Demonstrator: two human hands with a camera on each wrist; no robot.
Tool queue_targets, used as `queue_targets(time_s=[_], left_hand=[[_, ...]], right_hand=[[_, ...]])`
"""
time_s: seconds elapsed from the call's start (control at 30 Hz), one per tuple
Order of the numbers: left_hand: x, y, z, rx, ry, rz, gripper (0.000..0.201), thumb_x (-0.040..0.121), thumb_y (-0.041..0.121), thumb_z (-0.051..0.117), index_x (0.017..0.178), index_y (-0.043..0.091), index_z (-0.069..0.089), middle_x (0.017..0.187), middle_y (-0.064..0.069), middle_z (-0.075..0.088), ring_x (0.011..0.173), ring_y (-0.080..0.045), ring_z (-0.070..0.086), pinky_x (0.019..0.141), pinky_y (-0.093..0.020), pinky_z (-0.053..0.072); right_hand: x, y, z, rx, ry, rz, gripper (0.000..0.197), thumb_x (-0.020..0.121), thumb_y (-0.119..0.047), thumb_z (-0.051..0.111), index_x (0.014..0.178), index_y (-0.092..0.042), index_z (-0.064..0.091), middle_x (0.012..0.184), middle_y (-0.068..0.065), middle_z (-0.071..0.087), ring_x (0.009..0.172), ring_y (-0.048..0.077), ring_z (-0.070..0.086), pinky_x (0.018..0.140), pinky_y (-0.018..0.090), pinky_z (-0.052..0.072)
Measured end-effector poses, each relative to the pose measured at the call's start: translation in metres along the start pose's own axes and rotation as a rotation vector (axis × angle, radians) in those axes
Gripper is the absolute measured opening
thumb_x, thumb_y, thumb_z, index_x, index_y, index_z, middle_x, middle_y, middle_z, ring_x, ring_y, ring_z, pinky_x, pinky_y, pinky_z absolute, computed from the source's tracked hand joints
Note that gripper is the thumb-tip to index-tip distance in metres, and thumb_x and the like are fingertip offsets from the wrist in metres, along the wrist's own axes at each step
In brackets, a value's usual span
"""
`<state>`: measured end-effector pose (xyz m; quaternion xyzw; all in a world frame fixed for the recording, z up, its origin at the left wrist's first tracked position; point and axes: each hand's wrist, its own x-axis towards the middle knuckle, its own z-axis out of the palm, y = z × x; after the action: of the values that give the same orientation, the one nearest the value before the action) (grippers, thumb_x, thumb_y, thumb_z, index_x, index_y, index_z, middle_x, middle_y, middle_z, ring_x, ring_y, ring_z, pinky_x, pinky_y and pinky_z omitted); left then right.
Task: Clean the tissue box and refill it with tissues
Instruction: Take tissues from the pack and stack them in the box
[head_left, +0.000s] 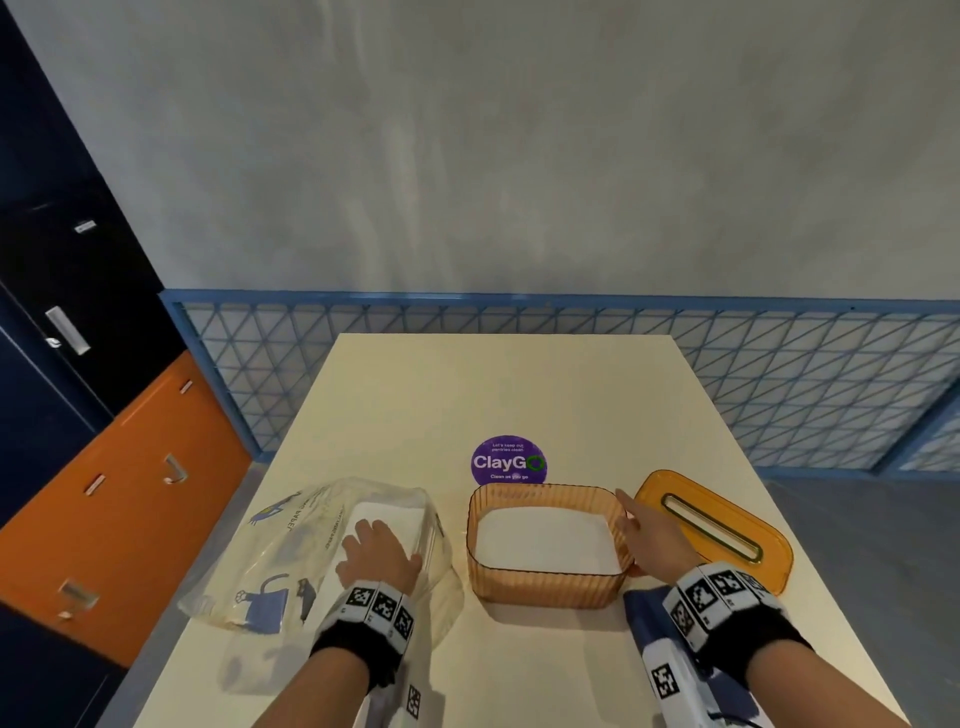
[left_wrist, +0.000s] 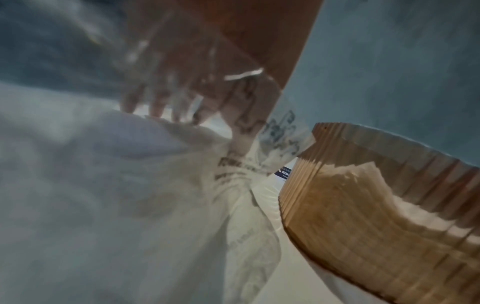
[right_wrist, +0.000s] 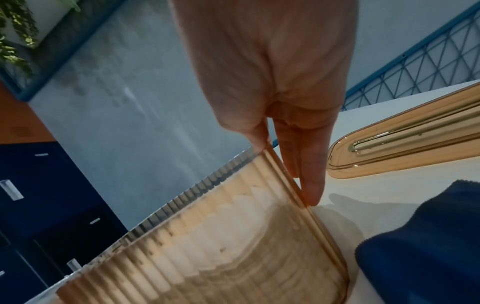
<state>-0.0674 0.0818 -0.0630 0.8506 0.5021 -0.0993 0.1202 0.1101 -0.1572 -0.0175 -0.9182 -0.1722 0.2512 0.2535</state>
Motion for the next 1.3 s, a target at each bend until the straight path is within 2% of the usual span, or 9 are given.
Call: queue_targets(time_s=[0.27, 0.43, 0.53, 0.67, 0.87, 1.0, 1.07, 1.17, 1.3], left_hand=[[0.0005, -0.0001, 0.0002, -0.035, 0.007, -0.014, 0.047, 0.098, 0.044, 0.031, 0.134, 0.014, 0.037, 0.141, -0.007, 0.033, 0.13, -0.025, 0.033, 0.103, -0.04, 0.037], [-0.0006, -0.0012, 0.0034, -0.009, 0.014, 0.005, 0.051, 0.095, 0.047, 0.039, 0.134, 0.014, 0.034, 0.14, -0.006, 0.032, 0.13, -0.025, 0.033, 0.101, -0.038, 0.038], [-0.0023, -0.0004, 0.0043, 0.013, 0.012, 0.007, 0.059, 0.091, 0.053, 0.045, 0.134, 0.015, 0.033, 0.14, -0.005, 0.032, 0.13, -0.024, 0.033, 0.099, -0.037, 0.039], [-0.0031, 0.0005, 0.005, 0.025, 0.029, 0.002, 0.053, 0.093, 0.048, 0.042, 0.134, 0.016, 0.032, 0.138, -0.003, 0.033, 0.13, -0.023, 0.033, 0.099, -0.038, 0.039], [-0.0041, -0.0005, 0.0046, 0.009, 0.053, 0.012, 0.046, 0.099, 0.043, 0.028, 0.135, 0.015, 0.034, 0.142, -0.005, 0.033, 0.13, -0.023, 0.034, 0.1, -0.039, 0.039], [-0.0041, -0.0003, 0.0072, 0.009, 0.071, 0.011, 0.046, 0.1, 0.041, 0.025, 0.137, 0.016, 0.033, 0.142, -0.004, 0.033, 0.13, -0.023, 0.034, 0.1, -0.039, 0.038], [-0.0044, 0.0012, 0.0088, 0.03, 0.071, 0.005, 0.043, 0.1, 0.038, 0.028, 0.137, 0.016, 0.033, 0.141, -0.003, 0.034, 0.129, -0.022, 0.035, 0.1, -0.038, 0.039], [-0.0037, 0.004, 0.0089, 0.06, 0.054, -0.017, 0.036, 0.097, 0.025, 0.036, 0.132, 0.017, 0.035, 0.136, -0.003, 0.036, 0.126, -0.02, 0.038, 0.097, -0.036, 0.041], [-0.0019, 0.0078, 0.006, 0.077, -0.01, -0.04, 0.042, 0.095, 0.015, 0.039, 0.136, 0.012, 0.031, 0.14, -0.007, 0.034, 0.129, -0.022, 0.037, 0.099, -0.039, 0.043]], right_hand=[[-0.0006, 0.0007, 0.003, -0.002, 0.028, -0.015, 0.048, 0.102, -0.017, 0.032, 0.149, -0.019, 0.023, 0.143, 0.013, 0.046, 0.124, 0.027, 0.05, 0.101, 0.03, 0.04], [-0.0015, -0.0003, 0.0022, 0.012, 0.027, -0.018, 0.049, 0.102, -0.016, 0.031, 0.149, -0.02, 0.02, 0.136, 0.016, 0.052, 0.11, 0.025, 0.055, 0.096, 0.031, 0.044], [-0.0019, -0.0007, 0.0024, -0.007, 0.025, -0.019, 0.049, 0.102, -0.016, 0.031, 0.149, -0.02, 0.019, 0.131, 0.016, 0.055, 0.109, 0.026, 0.056, 0.09, 0.03, 0.045], [-0.0023, -0.0002, 0.0031, -0.007, 0.023, -0.026, 0.05, 0.102, -0.016, 0.031, 0.149, -0.019, 0.019, 0.127, 0.017, 0.058, 0.096, 0.02, 0.053, 0.078, 0.023, 0.039], [-0.0028, -0.0015, 0.003, -0.009, 0.016, -0.019, 0.049, 0.102, -0.016, 0.031, 0.149, -0.021, 0.019, 0.125, 0.016, 0.059, 0.09, 0.016, 0.049, 0.076, 0.022, 0.039], [-0.0045, -0.0032, 0.0024, 0.003, 0.022, -0.013, 0.049, 0.102, -0.016, 0.031, 0.149, -0.021, 0.02, 0.128, 0.016, 0.057, 0.103, 0.024, 0.057, 0.085, 0.028, 0.045], [-0.0055, -0.004, 0.0017, 0.003, 0.023, -0.004, 0.049, 0.102, -0.016, 0.031, 0.149, -0.021, 0.019, 0.13, 0.016, 0.056, 0.108, 0.026, 0.057, 0.089, 0.029, 0.046], [-0.0061, -0.0043, 0.0011, 0.016, 0.01, 0.003, 0.049, 0.102, -0.016, 0.031, 0.149, -0.021, 0.019, 0.128, 0.016, 0.057, 0.093, 0.018, 0.052, 0.079, 0.025, 0.043], [-0.0053, -0.0045, 0.0014, 0.02, 0.011, -0.002, 0.05, 0.101, -0.015, 0.031, 0.149, -0.021, 0.019, 0.126, 0.016, 0.058, 0.09, 0.016, 0.05, 0.076, 0.023, 0.039]])
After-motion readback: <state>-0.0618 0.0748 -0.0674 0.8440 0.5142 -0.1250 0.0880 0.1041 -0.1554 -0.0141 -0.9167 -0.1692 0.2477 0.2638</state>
